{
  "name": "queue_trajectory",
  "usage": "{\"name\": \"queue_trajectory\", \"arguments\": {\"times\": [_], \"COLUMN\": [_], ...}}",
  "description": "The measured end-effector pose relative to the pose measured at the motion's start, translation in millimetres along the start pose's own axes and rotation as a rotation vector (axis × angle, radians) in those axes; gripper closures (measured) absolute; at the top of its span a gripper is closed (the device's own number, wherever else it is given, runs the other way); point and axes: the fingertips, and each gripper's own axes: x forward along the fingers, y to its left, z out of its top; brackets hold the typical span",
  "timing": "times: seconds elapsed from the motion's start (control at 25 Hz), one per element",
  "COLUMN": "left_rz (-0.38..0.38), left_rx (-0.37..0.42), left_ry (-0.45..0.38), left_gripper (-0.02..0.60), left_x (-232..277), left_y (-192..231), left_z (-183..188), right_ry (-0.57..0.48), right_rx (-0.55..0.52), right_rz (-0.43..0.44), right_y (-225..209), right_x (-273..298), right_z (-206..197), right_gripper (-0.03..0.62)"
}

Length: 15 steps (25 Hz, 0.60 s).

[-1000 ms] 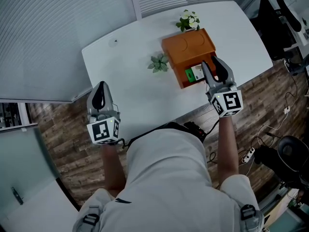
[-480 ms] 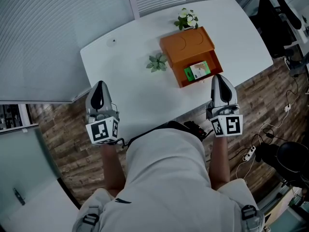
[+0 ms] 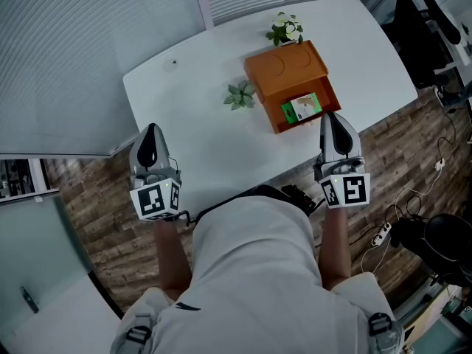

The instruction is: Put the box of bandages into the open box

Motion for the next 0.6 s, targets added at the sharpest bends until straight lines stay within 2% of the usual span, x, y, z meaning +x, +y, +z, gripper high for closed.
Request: {"name": "queue_trajectory", "arguments": {"times": [0.6], "left_rz": [-0.012], "left_rx": [0.015], "left_ry": [0.003], "left_gripper": [0.575], "left_x": [2.4], "left_y": [-1.2], "left_z": [0.1], "right_ry": [0.008], "right_rx": [0.005], "right_rz": [0.005], "right_y": [0.7], "right_x": [6.1], "right_z": [-3.7], "right_gripper": [0.594]}}
